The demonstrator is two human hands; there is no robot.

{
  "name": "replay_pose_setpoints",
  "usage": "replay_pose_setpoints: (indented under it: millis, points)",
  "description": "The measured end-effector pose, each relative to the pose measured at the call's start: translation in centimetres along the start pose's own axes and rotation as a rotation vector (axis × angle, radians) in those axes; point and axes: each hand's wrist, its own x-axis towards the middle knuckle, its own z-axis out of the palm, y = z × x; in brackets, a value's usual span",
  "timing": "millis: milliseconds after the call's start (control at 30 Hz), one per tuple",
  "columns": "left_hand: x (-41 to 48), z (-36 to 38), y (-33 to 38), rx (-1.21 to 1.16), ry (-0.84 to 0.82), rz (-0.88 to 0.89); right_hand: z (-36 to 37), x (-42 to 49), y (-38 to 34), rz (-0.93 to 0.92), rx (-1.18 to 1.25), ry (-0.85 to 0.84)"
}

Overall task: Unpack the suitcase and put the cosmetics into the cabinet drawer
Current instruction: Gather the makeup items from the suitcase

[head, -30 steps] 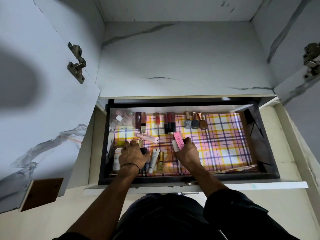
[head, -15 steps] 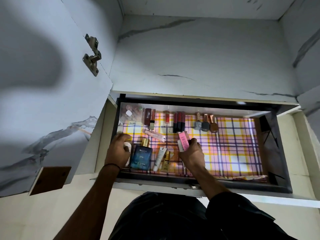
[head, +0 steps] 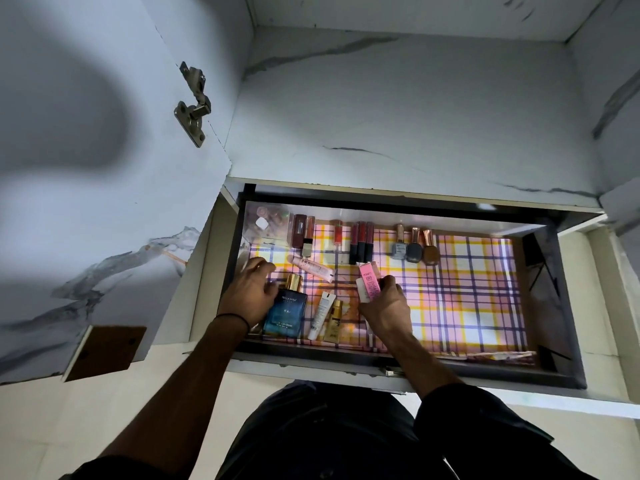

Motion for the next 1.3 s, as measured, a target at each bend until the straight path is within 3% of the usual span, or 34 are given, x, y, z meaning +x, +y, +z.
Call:
replay_pose_setpoints:
  millis: [167,467,633,833,1100,1300]
  points:
    - [-0.6,0.8,1.9,0.268,-0.281,0.114,0.0,0.0,0.0,0.003,0.012,0.009]
    - [-0.4,1.3,1.6,0.172,-0.140,-0.018,0.1,0.0,-0.2,0.007,0.029,0.042]
    - [0.7,1.2,5.2,0.064,0.063,0.025,-0.2,-0.1,0.1,0.006,0.014,0.086]
    - [2.5,2.6,9.2,0.017,-0.092,-0.028,-1.0,-0.2,1.1,0.020,0.106,0.112]
    - [2.6,3.4,9.0,0.084,-0.021,-0.116,-1.2,0.1,2.2,0.011,0.151,0.072]
    - [2.6,3.6,9.3,0.204,-0.126,-0.046,-1.9,0.3,2.5,0.023,0.167,0.078]
